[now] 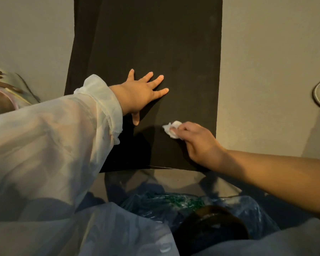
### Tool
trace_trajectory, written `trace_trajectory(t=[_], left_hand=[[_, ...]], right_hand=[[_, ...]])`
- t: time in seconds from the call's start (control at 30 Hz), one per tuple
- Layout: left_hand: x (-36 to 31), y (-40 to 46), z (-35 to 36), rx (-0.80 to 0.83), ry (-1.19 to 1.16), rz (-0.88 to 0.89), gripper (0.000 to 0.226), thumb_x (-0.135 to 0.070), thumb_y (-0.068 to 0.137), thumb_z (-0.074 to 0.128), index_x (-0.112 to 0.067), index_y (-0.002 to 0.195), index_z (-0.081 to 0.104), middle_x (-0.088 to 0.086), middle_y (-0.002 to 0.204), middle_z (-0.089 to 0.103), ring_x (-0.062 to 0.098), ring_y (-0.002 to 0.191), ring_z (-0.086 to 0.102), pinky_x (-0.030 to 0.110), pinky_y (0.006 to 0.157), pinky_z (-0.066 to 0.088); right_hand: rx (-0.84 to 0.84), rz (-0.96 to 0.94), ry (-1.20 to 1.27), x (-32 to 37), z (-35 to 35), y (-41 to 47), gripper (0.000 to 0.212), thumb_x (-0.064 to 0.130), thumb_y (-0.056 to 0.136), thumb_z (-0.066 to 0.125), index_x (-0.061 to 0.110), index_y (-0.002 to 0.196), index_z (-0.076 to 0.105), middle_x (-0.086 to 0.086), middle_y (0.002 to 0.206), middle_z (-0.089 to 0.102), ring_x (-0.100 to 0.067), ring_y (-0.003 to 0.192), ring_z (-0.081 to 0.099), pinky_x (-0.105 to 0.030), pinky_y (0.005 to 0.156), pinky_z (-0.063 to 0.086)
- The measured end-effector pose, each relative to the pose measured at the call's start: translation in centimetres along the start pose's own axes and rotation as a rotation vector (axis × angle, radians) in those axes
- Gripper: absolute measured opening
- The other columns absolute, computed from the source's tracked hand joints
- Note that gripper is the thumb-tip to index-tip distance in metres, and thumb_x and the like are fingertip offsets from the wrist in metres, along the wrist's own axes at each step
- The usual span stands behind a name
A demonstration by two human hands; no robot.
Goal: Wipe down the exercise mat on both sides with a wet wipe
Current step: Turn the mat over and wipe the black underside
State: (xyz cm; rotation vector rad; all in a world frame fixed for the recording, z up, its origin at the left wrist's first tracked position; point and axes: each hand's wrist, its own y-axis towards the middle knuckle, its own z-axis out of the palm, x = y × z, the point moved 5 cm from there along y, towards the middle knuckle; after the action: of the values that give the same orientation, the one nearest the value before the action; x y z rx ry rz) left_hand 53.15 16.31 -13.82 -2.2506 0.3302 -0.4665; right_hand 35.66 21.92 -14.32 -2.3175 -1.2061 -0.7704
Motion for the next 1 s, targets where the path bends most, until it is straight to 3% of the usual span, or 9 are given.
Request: trace_trajectory(t=[0.13,0.27,0.33,0.4,0.5,0.63,0.73,0.83,1.0], left_hand=[[-1.0,0.0,-0.8,-0.022,0.036,-0.009,0.147,-0.029,0.052,0.09,-0.033,0.144,-0.024,0.017,0.154,-0.018,0.042,0.142,-0.007,0.065,0.106,0.014],[-2.2,0.6,-0.9,-0.003,0.11,-0.019,0.15,-0.026,0.053,0.09,-0.044,0.133,-0.036,0.028,0.151,-0.015,0.05,0.139,-0.001,0.059,0.108,0.018],[-2.2,1.0,-0.8,0.011,0.094,-0.021,0.149,-0.023,0.055,0.09,-0.047,0.132,-0.036,0.027,0.151,-0.017,0.05,0.139,-0.003,0.059,0.108,0.019],[-1.9,1.1,-0.8,0.038,0.065,-0.018,0.149,-0.022,0.055,0.089,-0.048,0.132,-0.035,0.025,0.151,-0.019,0.049,0.139,-0.006,0.059,0.108,0.018],[-2.0,1.4,-0.8,0.057,0.066,-0.023,0.15,-0.022,0.053,0.09,-0.049,0.131,-0.035,0.025,0.151,-0.02,0.049,0.139,-0.006,0.06,0.108,0.018],[-1.9,1.9,-0.5,0.097,0.048,-0.025,0.151,-0.022,0.053,0.09,-0.051,0.128,-0.037,0.024,0.15,-0.024,0.049,0.138,-0.011,0.061,0.109,0.014],[-1.9,2.3,-0.6,0.124,0.022,-0.029,0.152,-0.021,0.051,0.091,-0.053,0.127,-0.037,0.023,0.15,-0.026,0.048,0.138,-0.014,0.062,0.109,0.011],[-1.8,2.5,-0.4,0.137,0.011,-0.031,0.152,-0.02,0.051,0.091,-0.054,0.126,-0.037,0.022,0.149,-0.028,0.048,0.138,-0.016,0.062,0.109,0.01],[-1.9,2.4,-0.4,0.147,0.008,-0.035,0.152,-0.019,0.051,0.091,-0.054,0.126,-0.036,0.022,0.149,-0.028,0.048,0.138,-0.016,0.063,0.108,0.01]], right_hand=[[0.143,-0.204,-0.038,1.1,0.9,-3.2,0.043,-0.007,0.071,0.073,0.0,0.113,0.066,-0.016,0.095,0.065,-0.027,0.083,0.064,-0.032,0.074,0.052],[0.24,-0.245,0.058,0.9,0.7,-4.2,0.036,-0.003,0.08,0.06,0.003,0.115,0.066,-0.014,0.096,0.064,-0.018,0.088,0.059,-0.017,0.08,0.044],[0.139,-0.186,0.113,-0.4,-0.9,-3.1,0.031,0.0,0.083,0.048,0.0,0.107,0.068,-0.015,0.095,0.063,-0.014,0.088,0.056,-0.012,0.083,0.04],[-0.024,-0.038,0.079,-3.0,-3.5,-0.6,0.029,-0.007,0.083,0.049,-0.001,0.106,0.067,-0.019,0.098,0.062,-0.023,0.091,0.059,-0.023,0.085,0.044],[-0.268,0.19,-0.034,-8.0,-8.2,4.6,0.036,-0.012,0.083,0.046,-0.003,0.113,0.064,-0.026,0.109,0.057,-0.036,0.103,0.055,-0.031,0.091,0.038],[-0.48,0.424,-0.052,-13.5,-12.9,10.0,0.025,0.005,0.092,0.049,0.002,0.116,0.059,-0.014,0.109,0.058,-0.032,0.113,0.051,-0.015,0.087,0.035],[-0.331,0.498,-0.253,-14.9,-11.7,11.4,0.037,-0.004,0.086,0.048,0.004,0.121,0.056,-0.021,0.122,0.051,-0.037,0.113,0.05,-0.031,0.09,0.036],[-0.259,0.483,-0.313,-13.9,-9.6,11.3,0.042,-0.005,0.084,0.052,0.003,0.124,0.056,-0.022,0.128,0.047,-0.038,0.114,0.048,-0.033,0.095,0.034],[-0.143,0.432,-0.41,-12.3,-7.9,10.2,0.038,-0.004,0.083,0.055,0.001,0.12,0.058,-0.023,0.119,0.049,-0.039,0.104,0.052,-0.037,0.085,0.041]])
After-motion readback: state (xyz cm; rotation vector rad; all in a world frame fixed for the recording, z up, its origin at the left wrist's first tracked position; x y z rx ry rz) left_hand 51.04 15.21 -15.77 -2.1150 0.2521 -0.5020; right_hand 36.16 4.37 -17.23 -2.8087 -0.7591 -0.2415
